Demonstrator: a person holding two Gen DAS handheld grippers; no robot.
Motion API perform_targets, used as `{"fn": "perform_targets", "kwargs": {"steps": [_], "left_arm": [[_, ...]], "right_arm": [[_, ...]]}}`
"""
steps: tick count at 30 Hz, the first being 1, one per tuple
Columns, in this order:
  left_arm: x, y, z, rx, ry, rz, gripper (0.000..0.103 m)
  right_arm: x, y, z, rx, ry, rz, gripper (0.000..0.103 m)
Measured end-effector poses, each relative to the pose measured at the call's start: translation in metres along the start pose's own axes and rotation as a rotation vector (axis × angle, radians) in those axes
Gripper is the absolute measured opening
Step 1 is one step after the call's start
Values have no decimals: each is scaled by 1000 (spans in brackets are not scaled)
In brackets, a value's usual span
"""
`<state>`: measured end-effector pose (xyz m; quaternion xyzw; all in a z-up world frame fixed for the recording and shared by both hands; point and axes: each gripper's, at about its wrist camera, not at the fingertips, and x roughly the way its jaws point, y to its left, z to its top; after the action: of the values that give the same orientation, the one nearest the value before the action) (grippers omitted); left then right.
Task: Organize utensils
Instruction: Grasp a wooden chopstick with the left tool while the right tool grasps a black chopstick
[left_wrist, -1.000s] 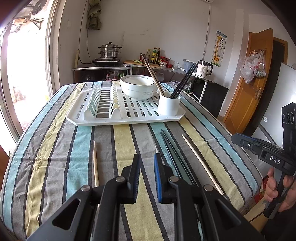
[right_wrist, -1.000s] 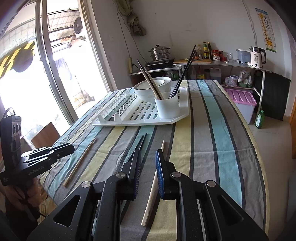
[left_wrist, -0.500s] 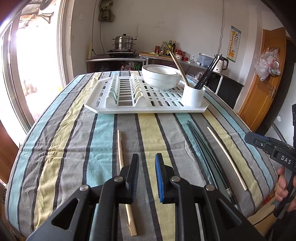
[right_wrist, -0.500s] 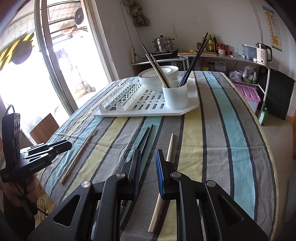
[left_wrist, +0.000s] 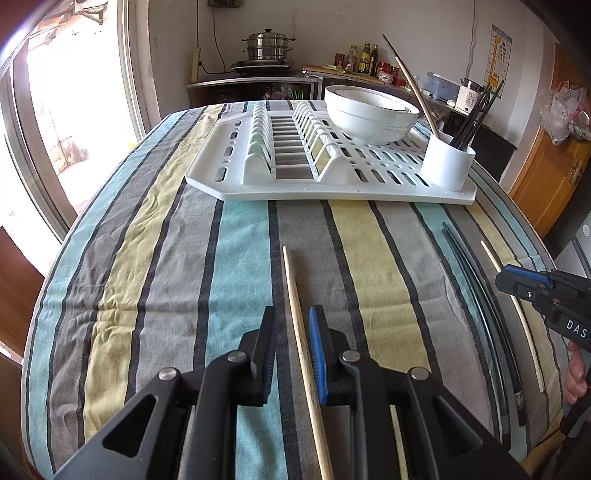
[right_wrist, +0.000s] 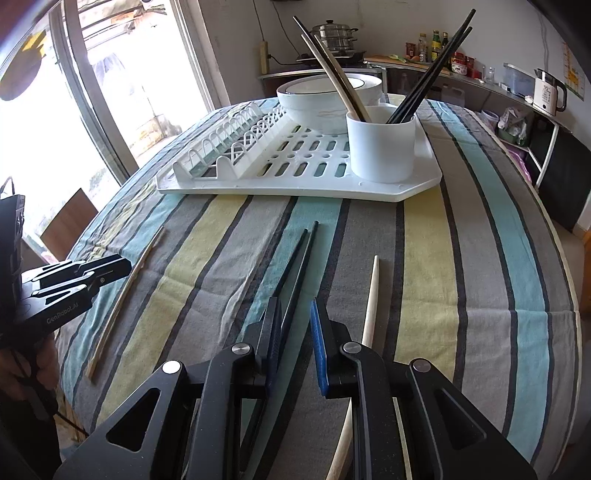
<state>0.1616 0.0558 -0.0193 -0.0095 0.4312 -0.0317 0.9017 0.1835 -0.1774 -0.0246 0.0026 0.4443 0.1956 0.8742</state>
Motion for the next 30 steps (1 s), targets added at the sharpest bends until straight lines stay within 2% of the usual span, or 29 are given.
{"fn": "perform_targets", "kwargs": {"steps": [8, 24, 28, 30], "left_arm": [[14, 2, 2, 7, 37, 2, 19], [30, -9, 22, 56, 36, 45, 19], [31, -12, 22, 63, 25, 58, 19], [31, -13, 21, 66, 22, 54, 14]], "right_arm": [[17, 4, 3, -13, 38, -28, 17], [27, 14, 17, -56, 65, -101, 16], [28, 18, 16, -79, 65, -116, 11], [28, 20, 16, -87, 63, -118, 8]]}}
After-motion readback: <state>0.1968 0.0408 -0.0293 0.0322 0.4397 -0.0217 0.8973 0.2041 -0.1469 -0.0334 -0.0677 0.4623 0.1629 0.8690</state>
